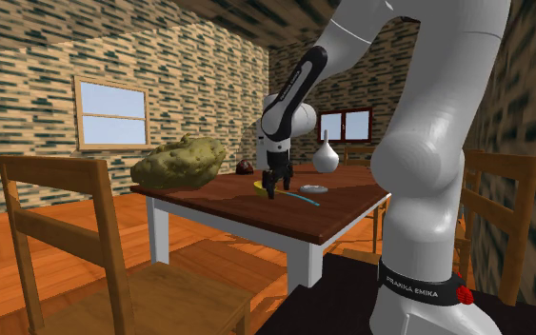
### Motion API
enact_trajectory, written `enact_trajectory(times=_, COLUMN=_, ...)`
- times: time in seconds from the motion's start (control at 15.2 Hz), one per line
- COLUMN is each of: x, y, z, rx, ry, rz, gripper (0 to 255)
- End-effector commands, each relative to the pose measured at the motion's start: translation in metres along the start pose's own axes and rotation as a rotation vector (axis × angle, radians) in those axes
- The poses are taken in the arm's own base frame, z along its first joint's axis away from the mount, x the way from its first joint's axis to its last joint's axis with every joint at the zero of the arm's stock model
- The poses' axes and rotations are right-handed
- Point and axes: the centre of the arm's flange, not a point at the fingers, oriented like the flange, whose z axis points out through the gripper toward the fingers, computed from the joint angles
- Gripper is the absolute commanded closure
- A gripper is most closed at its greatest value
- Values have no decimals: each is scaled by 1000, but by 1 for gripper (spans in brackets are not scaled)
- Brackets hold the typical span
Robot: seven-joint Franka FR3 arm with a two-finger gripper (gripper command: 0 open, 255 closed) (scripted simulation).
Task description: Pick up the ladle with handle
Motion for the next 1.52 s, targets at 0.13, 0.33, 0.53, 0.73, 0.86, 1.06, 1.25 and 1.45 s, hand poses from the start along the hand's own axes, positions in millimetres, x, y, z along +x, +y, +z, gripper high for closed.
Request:
enact_trajectory(times=0.13, x=1, y=0, z=2, rx=0, ry=1, rz=0, gripper=255)
enact_trajectory(times=0.33, x=1, y=0, z=2, rx=0, ry=1, rz=0, gripper=255)
enact_trajectory(times=0.53, x=1, y=0, z=2, rx=0, ry=1, rz=0, gripper=255)
enact_trajectory(times=0.73, x=1, y=1, z=-8, rx=0, ry=0, rz=0, gripper=255)
enact_trajectory(times=0.86, x=2, y=3, z=-18, rx=0, ry=0, rz=0, gripper=255)
enact_trajectory(times=1.06, x=3, y=6, z=-34, rx=0, ry=0, rz=0, gripper=255)
enact_trajectory(times=1.25, x=4, y=8, z=-49, rx=0, ry=0, rz=0, gripper=255)
enact_trajectory(times=1.45, x=6, y=11, z=-65, rx=0, ry=0, rz=0, gripper=255)
